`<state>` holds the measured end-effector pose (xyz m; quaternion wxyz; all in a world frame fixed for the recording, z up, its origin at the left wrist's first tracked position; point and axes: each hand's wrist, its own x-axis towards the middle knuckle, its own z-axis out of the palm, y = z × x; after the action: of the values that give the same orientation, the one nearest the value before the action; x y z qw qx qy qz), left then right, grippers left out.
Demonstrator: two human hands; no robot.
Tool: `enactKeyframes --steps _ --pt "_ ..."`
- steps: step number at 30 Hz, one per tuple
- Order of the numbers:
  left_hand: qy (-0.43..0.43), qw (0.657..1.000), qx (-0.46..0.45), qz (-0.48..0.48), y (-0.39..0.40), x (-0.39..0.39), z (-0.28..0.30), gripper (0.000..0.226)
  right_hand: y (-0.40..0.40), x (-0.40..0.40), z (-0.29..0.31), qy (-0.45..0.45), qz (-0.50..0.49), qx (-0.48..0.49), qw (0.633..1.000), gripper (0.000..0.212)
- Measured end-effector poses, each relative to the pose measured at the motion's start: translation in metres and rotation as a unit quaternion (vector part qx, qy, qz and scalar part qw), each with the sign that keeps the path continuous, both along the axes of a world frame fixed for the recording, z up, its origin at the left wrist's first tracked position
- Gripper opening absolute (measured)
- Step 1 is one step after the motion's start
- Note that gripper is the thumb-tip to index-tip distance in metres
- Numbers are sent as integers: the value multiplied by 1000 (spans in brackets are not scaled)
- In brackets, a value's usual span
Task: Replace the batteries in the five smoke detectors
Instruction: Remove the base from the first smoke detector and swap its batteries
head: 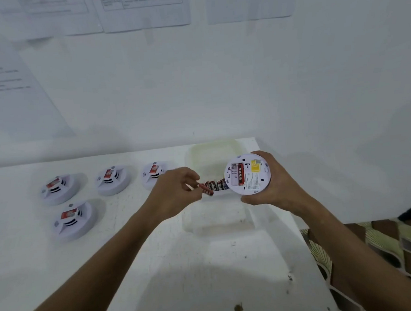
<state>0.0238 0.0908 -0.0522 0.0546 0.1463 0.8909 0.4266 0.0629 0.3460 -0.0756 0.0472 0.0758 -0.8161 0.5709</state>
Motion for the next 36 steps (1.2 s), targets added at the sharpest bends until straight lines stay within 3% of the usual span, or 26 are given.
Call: enactKeyframes --steps 3,12,23,28,30,33,36 --pt "-16 997 -62 -40 -5 -1 -14 11 4 4 -3 -10 0 1 1000 88" --pt "49 956 -256 -134 -2 -2 -35 17 -5 4 -13 -27 16 1 999 90" --pt "74 963 -236 -110 -3 -3 -24 18 -11 2 -22 -36 31 11 999 92" --pt "60 941 -292 -162 10 1 -26 22 -14 3 -24 -31 33 19 999 91" --pt "66 952 -262 -146 12 -2 -25 24 -15 3 -23 -30 38 17 999 92" --pt "105 984 -124 -74 9 -4 -15 22 -16 3 -19 -27 44 17 999 93" --pt "92 991 -43 -88 9 0 -5 32 -20 3 -15 -19 62 24 998 93"
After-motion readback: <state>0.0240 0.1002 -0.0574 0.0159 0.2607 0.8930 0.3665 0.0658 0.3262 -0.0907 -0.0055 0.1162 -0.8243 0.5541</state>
